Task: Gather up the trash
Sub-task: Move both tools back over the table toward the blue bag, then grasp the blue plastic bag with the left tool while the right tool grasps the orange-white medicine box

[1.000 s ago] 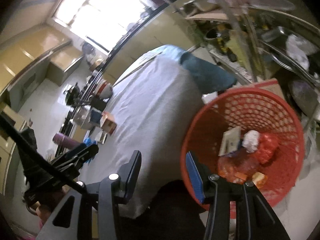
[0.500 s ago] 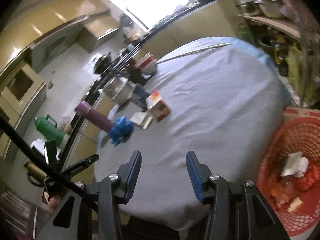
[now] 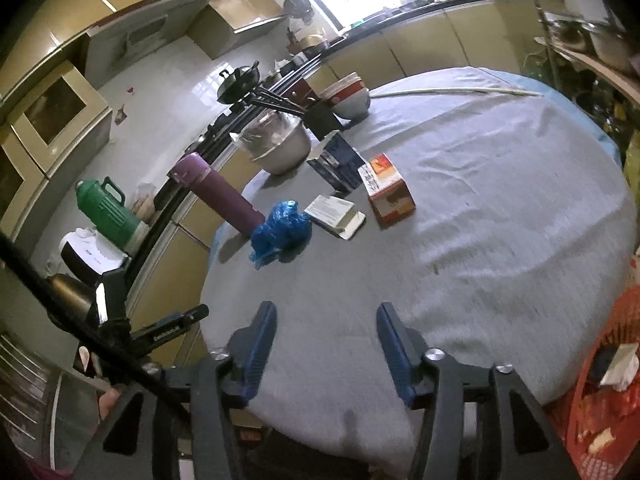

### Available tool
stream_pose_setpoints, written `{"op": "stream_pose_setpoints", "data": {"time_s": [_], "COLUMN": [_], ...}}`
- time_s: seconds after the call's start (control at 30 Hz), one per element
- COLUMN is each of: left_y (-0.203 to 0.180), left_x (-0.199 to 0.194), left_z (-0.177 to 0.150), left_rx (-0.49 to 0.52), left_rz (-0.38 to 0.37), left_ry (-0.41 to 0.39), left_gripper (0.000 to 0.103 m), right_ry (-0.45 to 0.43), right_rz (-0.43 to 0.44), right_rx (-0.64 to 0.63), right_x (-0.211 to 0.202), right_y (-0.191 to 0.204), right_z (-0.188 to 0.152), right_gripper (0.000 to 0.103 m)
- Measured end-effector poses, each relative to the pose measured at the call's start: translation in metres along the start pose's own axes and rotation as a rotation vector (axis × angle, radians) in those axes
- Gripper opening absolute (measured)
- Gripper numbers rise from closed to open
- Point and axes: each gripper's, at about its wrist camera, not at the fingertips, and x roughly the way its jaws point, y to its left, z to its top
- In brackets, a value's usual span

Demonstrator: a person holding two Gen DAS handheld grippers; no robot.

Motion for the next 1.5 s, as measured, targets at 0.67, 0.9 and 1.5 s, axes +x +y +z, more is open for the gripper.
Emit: {"op": "stream_pose_setpoints", "data": {"time_s": [0.67, 0.9, 1.5], "left_y": [-0.057, -0.090, -0.101], "left_x": [0.043, 0.068, 0.102], "left_z": [0.098, 0.113, 0.113], "left_rx": [0.092, 0.118, 0.093], "left_rz": [-0.099, -0.198, -0.272], "left_ry": [-0.014, 0.019, 0.041], "left_gripper": [0.076, 0.076, 0.042], "right_ry": [-0.028, -0.007, 0.024], "right_rz": [-0.204, -0.247, -0.307], "right_rx": [-0.109, -0.108, -0.183], "right_x": [0.118, 0.156, 0.188], "right_y": [-0.013, -0.027, -0.026], "right_z": [0.088, 0.112, 0.111], "right_gripper": [0.068, 0.068, 0.050]}}
